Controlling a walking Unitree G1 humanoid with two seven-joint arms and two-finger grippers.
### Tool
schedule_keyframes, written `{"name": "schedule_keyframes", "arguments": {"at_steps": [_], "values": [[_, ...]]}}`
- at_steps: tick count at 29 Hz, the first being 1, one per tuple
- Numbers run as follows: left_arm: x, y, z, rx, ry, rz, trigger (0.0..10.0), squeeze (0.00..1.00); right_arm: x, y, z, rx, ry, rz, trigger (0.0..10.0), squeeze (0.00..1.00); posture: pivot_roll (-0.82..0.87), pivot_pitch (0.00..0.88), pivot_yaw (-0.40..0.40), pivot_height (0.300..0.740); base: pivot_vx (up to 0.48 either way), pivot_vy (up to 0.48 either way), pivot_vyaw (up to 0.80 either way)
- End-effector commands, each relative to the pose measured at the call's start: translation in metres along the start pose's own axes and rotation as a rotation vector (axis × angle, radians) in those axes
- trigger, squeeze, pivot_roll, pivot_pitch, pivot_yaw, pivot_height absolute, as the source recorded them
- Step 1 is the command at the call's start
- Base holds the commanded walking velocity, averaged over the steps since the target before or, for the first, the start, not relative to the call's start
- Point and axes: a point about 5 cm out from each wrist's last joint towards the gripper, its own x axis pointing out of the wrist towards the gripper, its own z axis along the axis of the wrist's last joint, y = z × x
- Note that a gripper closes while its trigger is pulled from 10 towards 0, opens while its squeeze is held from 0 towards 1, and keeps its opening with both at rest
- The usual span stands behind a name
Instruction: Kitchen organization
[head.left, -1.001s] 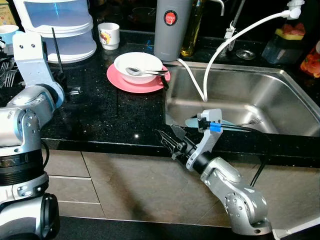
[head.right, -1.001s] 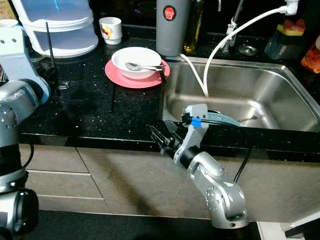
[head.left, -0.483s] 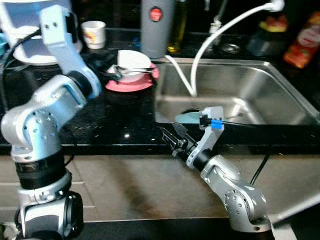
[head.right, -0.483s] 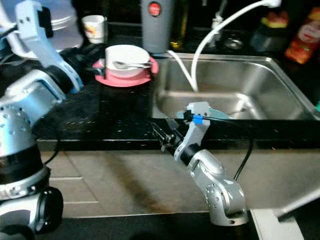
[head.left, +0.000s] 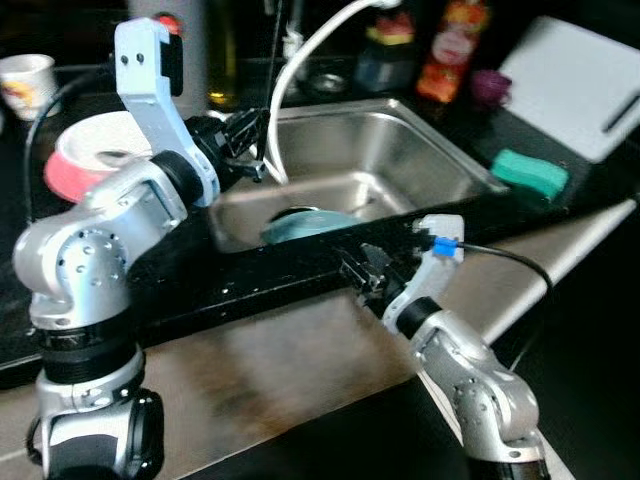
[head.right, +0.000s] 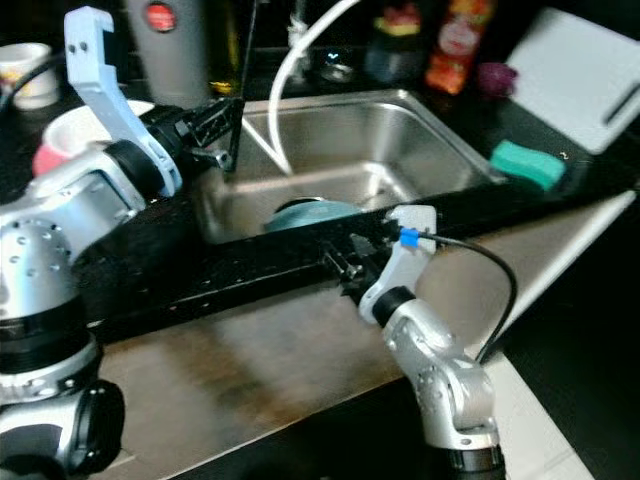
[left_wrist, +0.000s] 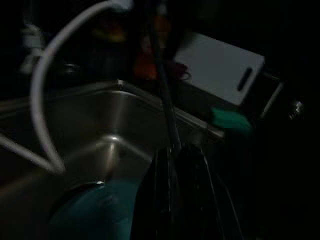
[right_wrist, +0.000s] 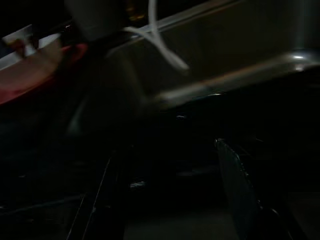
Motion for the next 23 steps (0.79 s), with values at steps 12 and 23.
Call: {"name": "schedule_keyframes", "arguments": {"at_steps": [12, 23], "values": [[0.01, 0.009, -0.024, 0.257, 0.176, 0.026, 10.0, 0.0, -0.01, 0.022, 0.008, -0.032, -0.068, 0.202, 10.0, 0.0, 0.08, 0.029, -0.028, 0.74, 0.0, 0.0, -0.4], [0.024, 0.039, -0.035, 0.582, 0.27, 0.128, 10.0, 0.0, -0.023, 0.038, 0.01, -0.001, -0.08, 0.355, 10.0, 0.0, 0.06, 0.042, -0.015, 0.74, 0.0, 0.0, 0.0]]}}
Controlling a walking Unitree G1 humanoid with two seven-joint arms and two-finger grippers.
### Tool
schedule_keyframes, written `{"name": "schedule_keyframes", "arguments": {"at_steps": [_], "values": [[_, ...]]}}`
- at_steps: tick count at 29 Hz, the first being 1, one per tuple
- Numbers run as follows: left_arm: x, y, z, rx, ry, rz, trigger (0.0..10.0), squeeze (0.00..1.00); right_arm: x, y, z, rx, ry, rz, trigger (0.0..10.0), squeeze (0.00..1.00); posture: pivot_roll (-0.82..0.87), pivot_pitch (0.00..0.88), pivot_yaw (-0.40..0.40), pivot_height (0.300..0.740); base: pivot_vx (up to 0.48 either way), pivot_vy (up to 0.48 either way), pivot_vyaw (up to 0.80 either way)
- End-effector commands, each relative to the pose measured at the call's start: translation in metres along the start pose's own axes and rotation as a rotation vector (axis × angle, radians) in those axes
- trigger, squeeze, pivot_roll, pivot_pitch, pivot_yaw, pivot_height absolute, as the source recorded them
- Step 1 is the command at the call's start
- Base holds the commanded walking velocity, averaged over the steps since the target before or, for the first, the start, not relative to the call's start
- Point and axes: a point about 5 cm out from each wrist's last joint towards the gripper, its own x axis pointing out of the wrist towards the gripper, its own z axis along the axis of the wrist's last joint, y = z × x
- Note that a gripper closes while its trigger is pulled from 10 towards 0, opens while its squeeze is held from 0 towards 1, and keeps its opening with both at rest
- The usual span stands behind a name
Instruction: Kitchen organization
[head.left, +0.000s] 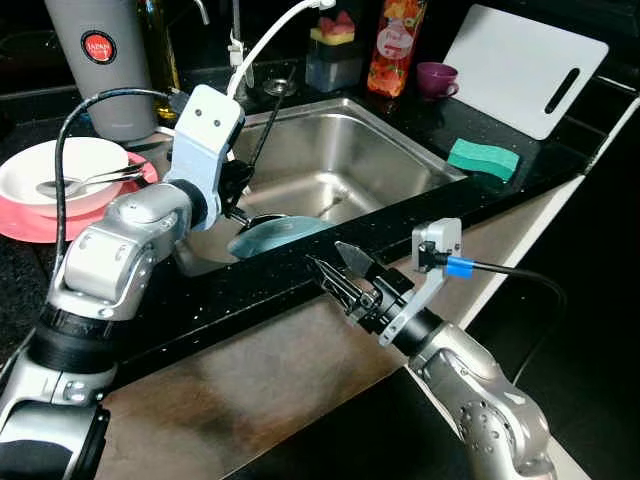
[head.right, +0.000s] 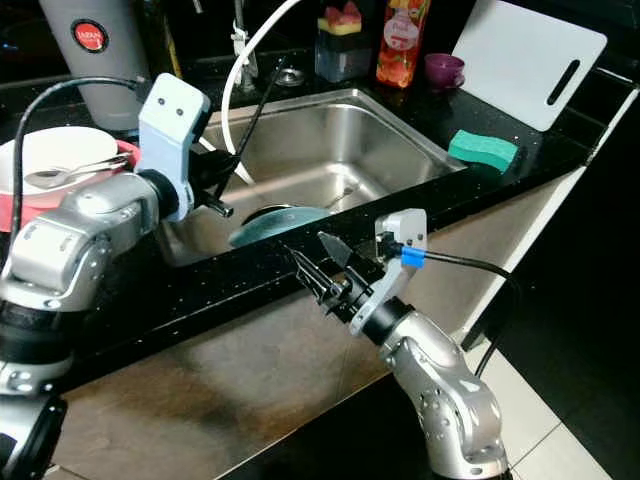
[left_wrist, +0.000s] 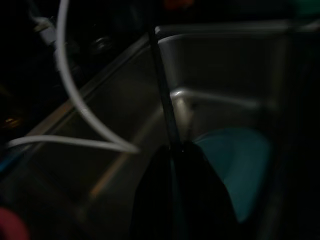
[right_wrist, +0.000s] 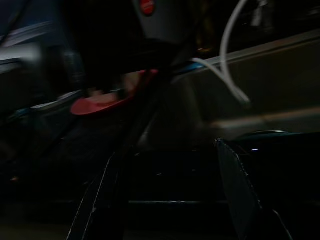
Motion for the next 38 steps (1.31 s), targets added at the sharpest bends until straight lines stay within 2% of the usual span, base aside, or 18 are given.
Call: {"name": "schedule_keyframes", "arguments": {"at_steps": [1, 3, 5, 8, 9, 11, 16, 20, 23, 24, 25, 27, 29, 33, 37, 38], "values": [[0.004, 0.001, 0.001, 0.068, -0.008, -0.003, 10.0, 0.0, -0.002, 0.005, 0.001, -0.005, -0.004, 0.028, 10.0, 0.0, 0.06, 0.042, -0.015, 0.74, 0.0, 0.0, 0.0], [0.007, 0.001, 0.0, 0.101, -0.005, -0.002, 10.0, 0.0, -0.002, 0.006, 0.001, -0.005, -0.002, 0.036, 10.0, 0.0, 0.06, 0.041, -0.015, 0.74, 0.0, 0.0, 0.0], [0.015, -0.006, 0.002, 0.144, -0.032, -0.049, 10.0, 0.0, -0.003, 0.008, 0.001, -0.004, 0.005, 0.047, 10.0, 0.0, 0.05, 0.046, -0.009, 0.74, 0.0, 0.0, 0.0], [0.02, -0.013, 0.004, 0.151, -0.058, -0.097, 10.0, 0.0, -0.004, 0.01, 0.0, -0.003, 0.012, 0.051, 10.0, 0.0, 0.04, 0.048, -0.007, 0.74, 0.0, 0.0, 0.0], [0.022, -0.016, 0.003, 0.134, -0.061, -0.127, 10.0, 1.0, -0.005, 0.01, 0.001, -0.004, 0.014, 0.051, 10.0, 0.0, 0.04, 0.05, -0.007, 0.74, 0.0, 0.0, 0.0], [0.025, -0.018, -0.002, 0.142, -0.041, -0.137, 10.0, 1.0, -0.006, 0.011, 0.001, -0.002, 0.015, 0.052, 10.0, 0.0, 0.04, 0.052, -0.005, 0.74, 0.0, 0.0, 0.0], [0.026, -0.005, 0.003, 0.13, -0.067, -0.049, 10.0, 1.0, -0.006, 0.012, 0.001, 0.001, 0.015, 0.05, 10.0, 0.0, 0.04, 0.055, -0.007, 0.74, 0.0, 0.0, 0.0], [0.019, 0.01, 0.016, 0.122, -0.118, 0.038, 10.0, 1.0, -0.005, 0.011, -0.001, 0.01, 0.023, 0.043, 10.0, 0.0, 0.05, 0.052, -0.012, 0.74, 0.0, 0.0, 0.0], [0.013, 0.014, 0.027, 0.102, -0.17, 0.081, 10.0, 1.0, -0.004, 0.01, -0.002, 0.016, 0.028, 0.043, 10.0, 0.0, 0.06, 0.049, -0.011, 0.74, 0.0, 0.0, 0.0], [0.008, 0.017, 0.034, 0.077, -0.212, 0.129, 10.0, 0.0, -0.003, 0.01, -0.004, 0.022, 0.035, 0.04, 10.0, 0.0, 0.06, 0.047, -0.013, 0.74, 0.0, 0.0, 0.0], [0.008, 0.017, 0.034, 0.077, -0.212, 0.129, 10.0, 0.0, -0.003, 0.01, -0.004, 0.022, 0.035, 0.04, 10.0, 0.0, 0.06, 0.047, -0.013, 0.74, 0.0, 0.0, 0.0], [-0.004, 0.021, 0.044, 0.017, -0.28, 0.239, 10.0, 0.0, -0.002, 0.008, -0.006, 0.031, 0.046, 0.033, 10.0, 0.0, 0.07, 0.045, -0.016, 0.74, 0.0, 0.0, 0.0], [-0.006, 0.022, 0.045, 0.009, -0.288, 0.258, 10.0, 0.0, -0.001, 0.008, -0.006, 0.032, 0.047, 0.032, 10.0, 0.0, 0.07, 0.045, -0.016, 0.74, 0.0, 0.0, 0.0], [-0.027, 0.024, 0.04, -0.046, -0.321, 0.434, 10.0, 0.0, 0.001, 0.007, -0.005, 0.034, 0.033, 0.04, 10.0, 0.0, 0.09, 0.04, -0.029, 0.74, 0.0, 0.0, 0.51], [-0.042, 0.023, 0.032, -0.068, -0.323, 0.526, 10.0, 0.0, 0.002, 0.006, -0.006, 0.047, 0.033, 0.051, 10.0, 0.0, 0.1, 0.039, -0.031, 0.74, 0.0, 0.0, 0.8], [-0.047, 0.022, 0.027, -0.098, -0.308, 0.568, 10.0, 0.0, 0.002, 0.006, -0.007, 0.053, 0.037, 0.062, 10.0, 0.0, 0.12, 0.031, -0.038, 0.74, 0.0, 0.0, 0.8]]}}
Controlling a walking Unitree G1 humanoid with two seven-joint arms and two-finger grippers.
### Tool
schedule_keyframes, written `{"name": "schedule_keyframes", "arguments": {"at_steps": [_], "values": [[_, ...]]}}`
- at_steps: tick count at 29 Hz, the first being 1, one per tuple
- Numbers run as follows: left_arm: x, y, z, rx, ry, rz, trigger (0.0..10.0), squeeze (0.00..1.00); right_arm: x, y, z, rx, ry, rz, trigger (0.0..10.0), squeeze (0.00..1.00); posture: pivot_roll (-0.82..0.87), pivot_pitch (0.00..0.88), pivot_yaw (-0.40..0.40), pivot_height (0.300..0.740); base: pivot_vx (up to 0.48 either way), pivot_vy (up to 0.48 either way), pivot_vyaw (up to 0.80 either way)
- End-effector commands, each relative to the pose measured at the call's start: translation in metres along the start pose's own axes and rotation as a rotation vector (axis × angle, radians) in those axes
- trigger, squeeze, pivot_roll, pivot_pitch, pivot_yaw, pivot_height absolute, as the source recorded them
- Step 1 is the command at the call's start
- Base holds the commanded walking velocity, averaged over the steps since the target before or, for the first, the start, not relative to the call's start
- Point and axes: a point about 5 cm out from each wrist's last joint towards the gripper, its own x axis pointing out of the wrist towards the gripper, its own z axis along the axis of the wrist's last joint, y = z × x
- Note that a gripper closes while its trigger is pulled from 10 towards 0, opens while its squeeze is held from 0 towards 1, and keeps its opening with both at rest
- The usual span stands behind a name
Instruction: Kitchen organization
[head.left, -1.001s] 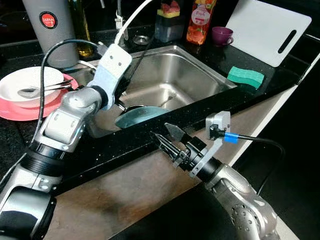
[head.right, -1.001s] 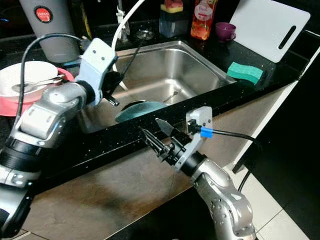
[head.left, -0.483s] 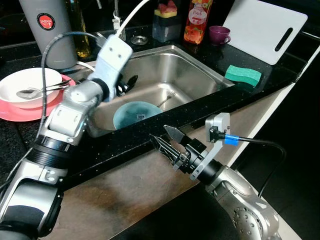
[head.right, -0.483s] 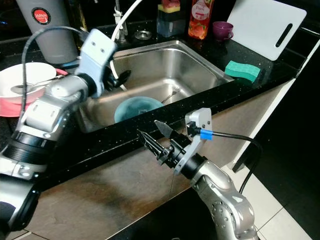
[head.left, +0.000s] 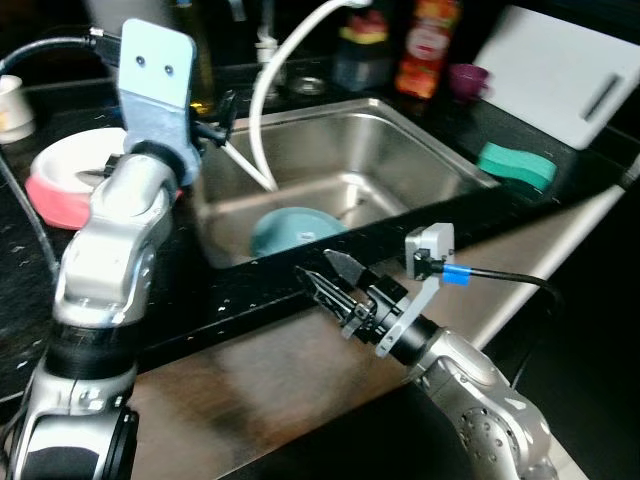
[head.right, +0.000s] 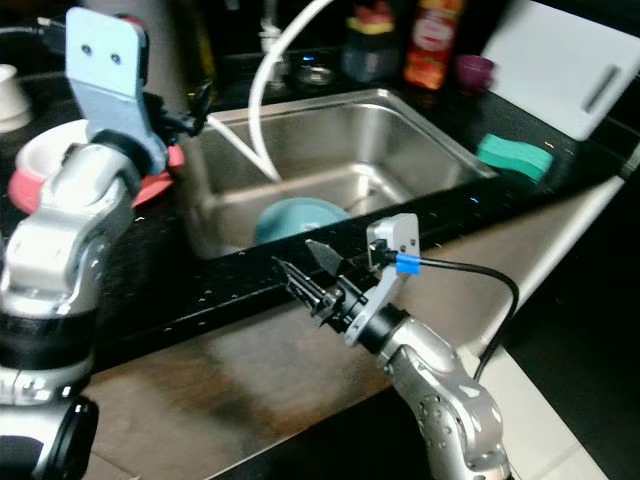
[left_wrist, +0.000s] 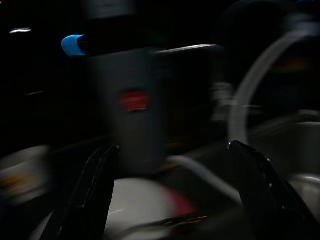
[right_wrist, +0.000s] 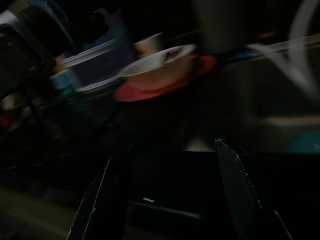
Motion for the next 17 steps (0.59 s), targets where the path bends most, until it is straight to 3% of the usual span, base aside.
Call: {"name": "schedule_keyframes", "arguments": {"at_steps": [1, 3, 5, 6, 9, 10, 12, 13, 17], "values": [[-0.011, 0.003, -0.001, -0.024, 0.015, 0.082, 10.0, 0.0, 0.001, -0.001, -0.003, 0.022, 0.016, 0.019, 10.0, 0.0, 0.12, 0.031, -0.038, 0.74, 0.0, 0.0, 0.8], [-0.02, 0.006, -0.006, -0.081, 0.057, 0.172, 10.0, 0.0, 0.001, -0.002, -0.005, 0.039, 0.02, 0.03, 10.0, 0.0, 0.13, 0.021, -0.043, 0.74, 0.0, 0.0, 0.8], [-0.024, 0.005, -0.007, -0.101, 0.081, 0.195, 10.0, 0.0, 0.001, -0.002, -0.006, 0.044, 0.022, 0.034, 10.0, 0.0, 0.13, 0.021, -0.043, 0.74, 0.0, 0.0, 0.8], [-0.03, -0.001, -0.01, -0.153, 0.129, 0.218, 10.0, 0.0, 0.002, -0.002, -0.007, 0.049, 0.027, 0.043, 10.0, 0.0, 0.14, 0.012, -0.044, 0.74, 0.0, 0.0, 0.8], [-0.037, -0.008, -0.015, -0.197, 0.187, 0.223, 10.0, 0.0, 0.003, -0.002, -0.009, 0.053, 0.033, 0.053, 10.0, 0.0, 0.15, 0.004, -0.045, 0.74, 0.0, 0.0, 0.8], [-0.044, -0.014, -0.021, -0.24, 0.259, 0.223, 10.0, 0.0, 0.003, -0.002, -0.01, 0.056, 0.036, 0.06, 10.0, 0.0, 0.16, 0.0, -0.045, 0.74, 0.0, 0.0, 0.8], [-0.047, -0.017, -0.024, -0.244, 0.292, 0.218, 10.0, 0.0, 0.003, -0.002, -0.011, 0.057, 0.038, 0.062, 10.0, 0.0, 0.16, 0.0, -0.045, 0.74, 0.0, 0.0, 0.8], [-0.049, -0.019, -0.027, -0.289, 0.316, 0.215, 10.0, 0.0, 0.004, -0.001, -0.012, 0.059, 0.04, 0.065, 10.0, 0.0, 0.16, 0.0, -0.045, 0.74, 0.0, 0.0, 0.8], [-0.055, -0.024, -0.045, -0.381, 0.445, 0.213, 10.0, 0.0, 0.005, -0.001, -0.014, 0.065, 0.047, 0.07, 10.0, 0.0, 0.16, 0.0, -0.039, 0.74, 0.0, 0.0, 0.0]]}}
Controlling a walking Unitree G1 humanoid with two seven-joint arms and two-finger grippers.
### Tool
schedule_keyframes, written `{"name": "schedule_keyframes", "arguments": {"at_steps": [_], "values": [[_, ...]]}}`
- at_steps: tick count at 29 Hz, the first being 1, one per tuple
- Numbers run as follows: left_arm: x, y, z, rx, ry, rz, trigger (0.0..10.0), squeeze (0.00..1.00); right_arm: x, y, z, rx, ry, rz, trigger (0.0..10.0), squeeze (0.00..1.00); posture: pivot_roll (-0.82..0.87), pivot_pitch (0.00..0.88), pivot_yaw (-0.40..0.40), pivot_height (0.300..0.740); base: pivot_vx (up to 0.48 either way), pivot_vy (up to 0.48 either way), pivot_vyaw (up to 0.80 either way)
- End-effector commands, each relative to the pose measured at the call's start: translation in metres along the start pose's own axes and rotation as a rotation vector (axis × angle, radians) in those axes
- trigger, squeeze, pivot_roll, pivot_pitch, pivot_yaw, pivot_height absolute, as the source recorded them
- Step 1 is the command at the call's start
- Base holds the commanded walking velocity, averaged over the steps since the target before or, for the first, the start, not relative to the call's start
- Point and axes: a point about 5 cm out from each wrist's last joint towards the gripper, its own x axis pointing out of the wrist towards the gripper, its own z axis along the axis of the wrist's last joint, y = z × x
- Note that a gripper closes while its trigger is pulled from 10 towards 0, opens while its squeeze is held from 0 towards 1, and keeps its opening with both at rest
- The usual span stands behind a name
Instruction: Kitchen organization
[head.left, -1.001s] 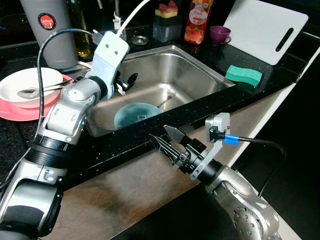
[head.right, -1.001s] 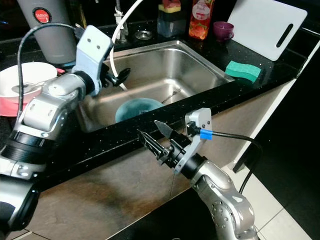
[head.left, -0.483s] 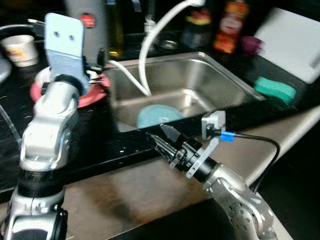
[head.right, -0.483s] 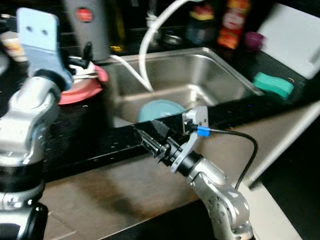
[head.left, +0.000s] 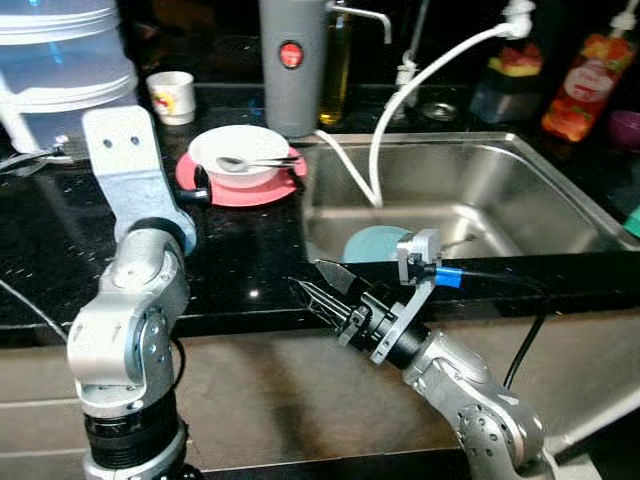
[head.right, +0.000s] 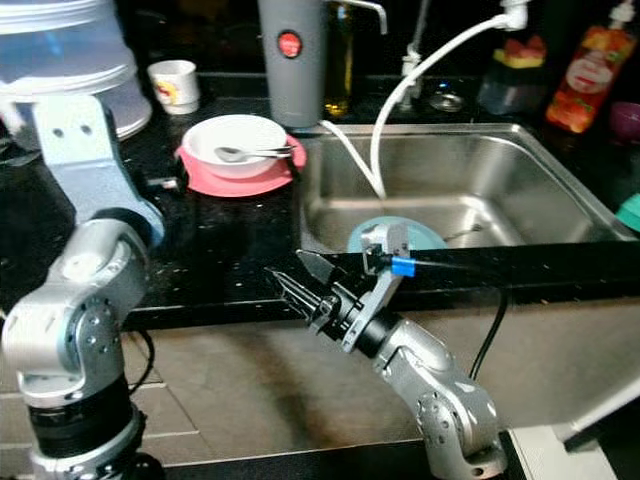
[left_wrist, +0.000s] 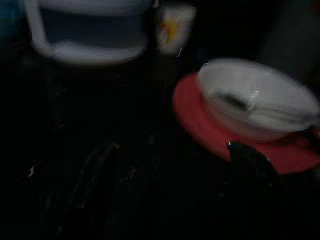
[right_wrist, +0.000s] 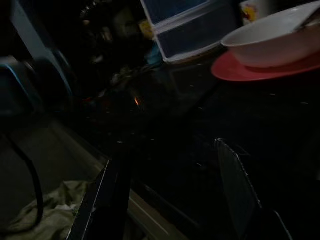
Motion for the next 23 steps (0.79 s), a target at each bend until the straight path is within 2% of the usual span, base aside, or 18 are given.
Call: {"name": "schedule_keyframes", "arguments": {"at_steps": [1, 6, 10, 14, 23], "values": [[0.001, 0.0, -0.012, -0.022, 0.085, -0.006, 10.0, 0.0, 0.002, 0.001, -0.004, 0.019, 0.014, 0.014, 10.0, 0.0, 0.16, 0.0, -0.037, 0.74, 0.0, 0.0, 0.0], [0.011, 0.009, -0.021, -0.024, 0.171, 0.015, 10.0, 0.0, 0.002, 0.002, -0.004, 0.013, 0.009, 0.014, 10.0, 0.0, 0.15, 0.0, -0.031, 0.74, 0.0, 0.0, 0.0], [0.014, 0.009, -0.024, -0.024, 0.196, 0.002, 10.0, 0.0, 0.002, 0.003, -0.004, 0.011, 0.009, 0.013, 10.0, 0.0, 0.14, 0.0, -0.028, 0.74, 0.0, 0.0, 0.0], [0.02, 0.01, -0.034, 0.015, 0.274, -0.031, 10.0, 0.0, 0.001, 0.004, -0.003, 0.007, 0.008, 0.007, 10.0, 0.0, 0.13, 0.0, -0.023, 0.74, 0.0, 0.0, 0.0], [0.025, 0.014, -0.038, 0.037, 0.327, -0.053, 10.0, 0.0, 0.0, 0.003, -0.004, 0.006, 0.022, -0.003, 10.0, 0.0, 0.12, 0.0, -0.03, 0.74, 0.0, 0.0, 0.0]]}}
